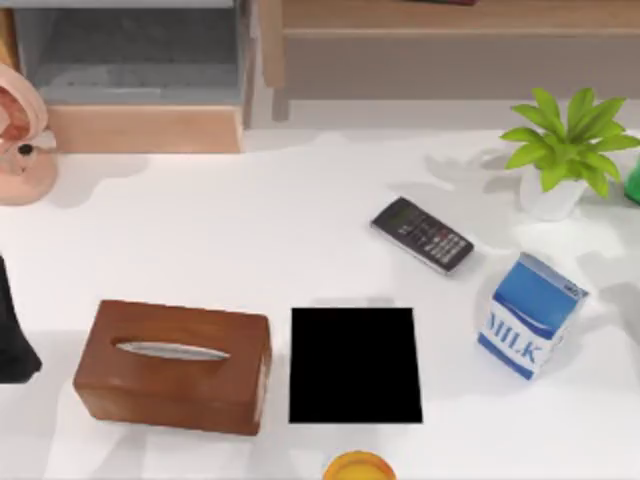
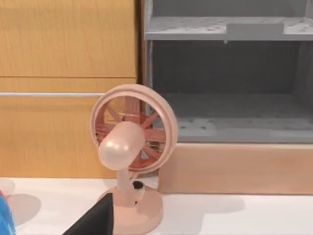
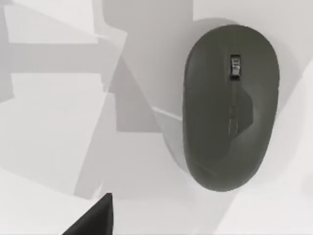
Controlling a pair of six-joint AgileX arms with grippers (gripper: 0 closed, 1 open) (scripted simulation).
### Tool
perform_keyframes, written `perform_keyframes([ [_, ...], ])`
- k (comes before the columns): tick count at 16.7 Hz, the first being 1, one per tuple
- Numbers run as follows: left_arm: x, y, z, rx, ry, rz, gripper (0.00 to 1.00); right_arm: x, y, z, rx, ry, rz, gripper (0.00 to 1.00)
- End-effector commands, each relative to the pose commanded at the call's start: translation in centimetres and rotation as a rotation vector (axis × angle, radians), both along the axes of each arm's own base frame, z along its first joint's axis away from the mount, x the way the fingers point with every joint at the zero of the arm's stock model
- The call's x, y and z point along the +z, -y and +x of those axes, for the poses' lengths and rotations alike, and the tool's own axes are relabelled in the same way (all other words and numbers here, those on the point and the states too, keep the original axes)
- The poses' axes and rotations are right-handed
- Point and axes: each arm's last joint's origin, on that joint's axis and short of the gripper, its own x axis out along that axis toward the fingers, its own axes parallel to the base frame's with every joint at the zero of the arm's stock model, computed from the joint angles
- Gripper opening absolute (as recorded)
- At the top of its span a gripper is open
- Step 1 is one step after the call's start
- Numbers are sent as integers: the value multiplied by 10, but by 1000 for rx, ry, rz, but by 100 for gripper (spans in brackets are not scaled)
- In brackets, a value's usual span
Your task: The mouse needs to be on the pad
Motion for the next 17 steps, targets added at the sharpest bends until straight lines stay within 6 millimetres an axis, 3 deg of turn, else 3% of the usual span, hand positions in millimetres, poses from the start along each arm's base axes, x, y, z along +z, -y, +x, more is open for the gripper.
perform_keyframes([
  [9,0,0,0,0,0,0,100,-87,1,-5,-1,-4,0,100],
  [16,0,0,0,0,0,0,100,-96,1,1,-3,-1,0,100],
  [17,0,0,0,0,0,0,100,-96,1,1,-3,-1,0,92],
])
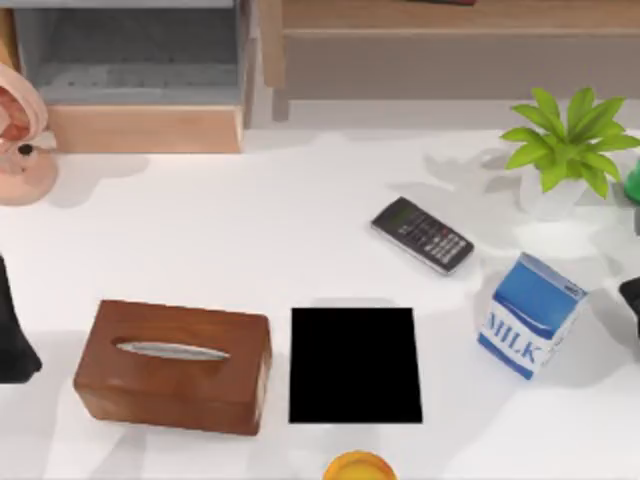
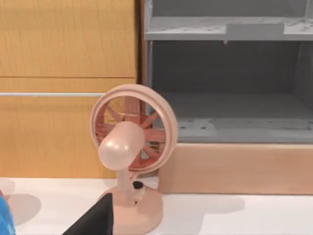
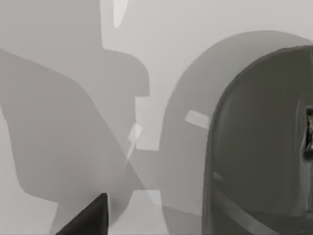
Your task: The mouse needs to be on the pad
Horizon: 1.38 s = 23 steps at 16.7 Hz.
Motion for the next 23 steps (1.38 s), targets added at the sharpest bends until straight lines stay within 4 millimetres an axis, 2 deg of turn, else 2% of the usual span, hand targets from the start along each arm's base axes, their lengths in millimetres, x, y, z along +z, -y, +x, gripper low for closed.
perform_keyframes([
  [12,0,0,0,0,0,0,100,0,0,0,0,0,0,2],
  [20,0,0,0,0,0,0,100,0,0,0,0,0,0,0],
  [21,0,0,0,0,0,0,100,17,1,-6,3,-1,-5,0],
  [23,0,0,0,0,0,0,100,23,1,-4,3,7,-5,0],
])
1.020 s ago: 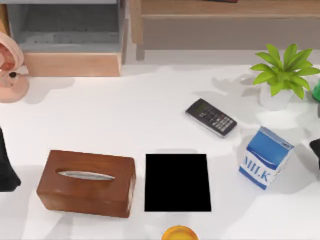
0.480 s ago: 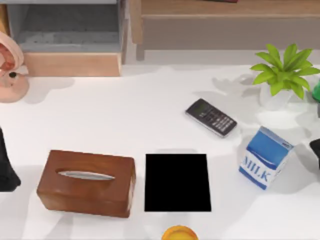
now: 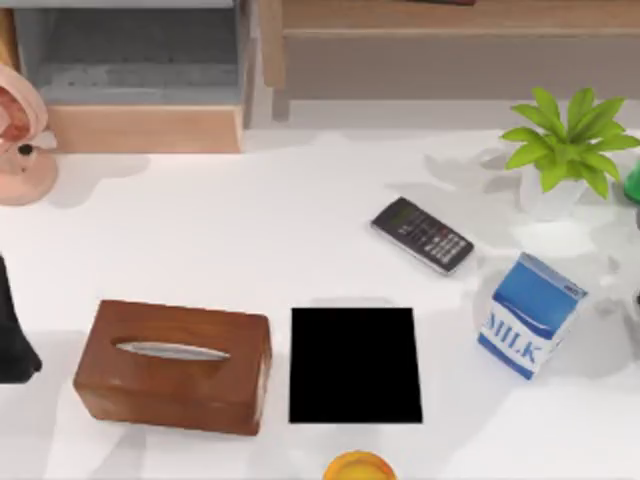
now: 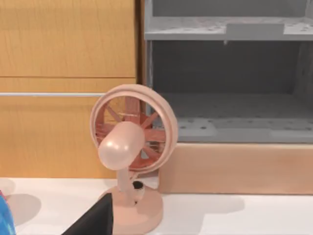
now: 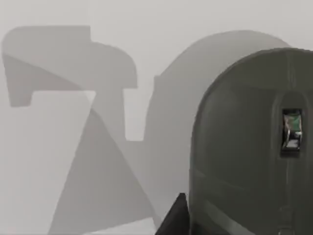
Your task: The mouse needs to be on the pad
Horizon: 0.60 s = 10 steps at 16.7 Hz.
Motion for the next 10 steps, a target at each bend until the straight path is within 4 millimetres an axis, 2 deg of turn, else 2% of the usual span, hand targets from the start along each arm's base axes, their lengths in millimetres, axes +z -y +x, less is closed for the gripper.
perform_keyframes([
  [3,0,0,0,0,0,0,100,26,1,4,-4,4,-2,0],
  [7,0,0,0,0,0,0,100,65,1,0,-6,-44,2,0],
  [10,0,0,0,0,0,0,100,93,0,-2,0,-10,1,0],
])
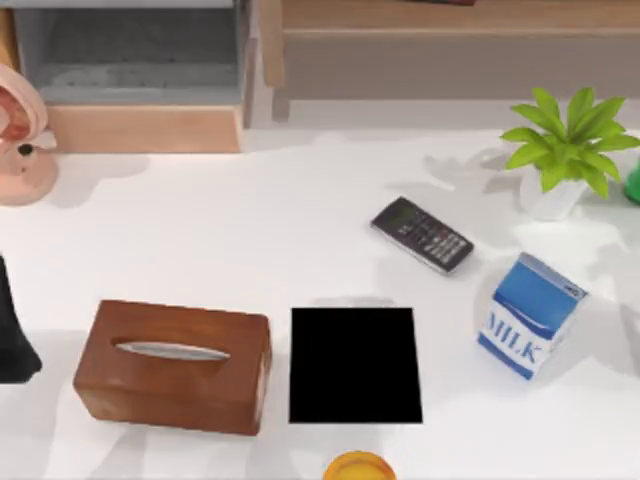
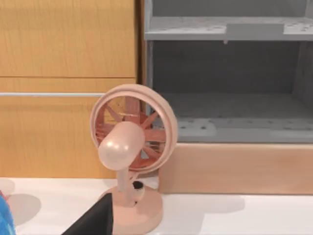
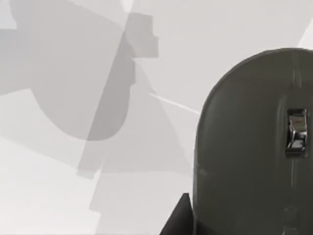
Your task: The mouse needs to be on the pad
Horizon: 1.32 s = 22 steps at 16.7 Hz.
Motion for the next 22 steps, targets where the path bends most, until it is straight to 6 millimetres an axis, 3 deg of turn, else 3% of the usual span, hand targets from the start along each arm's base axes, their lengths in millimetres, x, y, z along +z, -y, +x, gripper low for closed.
perform_keyframes([
  [7,0,0,0,0,0,0,100,6,-6,5,-18,17,21,0],
  [11,0,0,0,0,0,0,100,33,-39,26,-106,98,113,0],
  [13,0,0,0,0,0,0,100,47,-77,35,-152,127,172,0],
  [16,0,0,0,0,0,0,100,52,-152,36,-244,102,236,0],
  [19,0,0,0,0,0,0,100,36,-231,16,-314,40,219,0],
  [22,0,0,0,0,0,0,100,4,-289,-16,-340,-4,125,0],
])
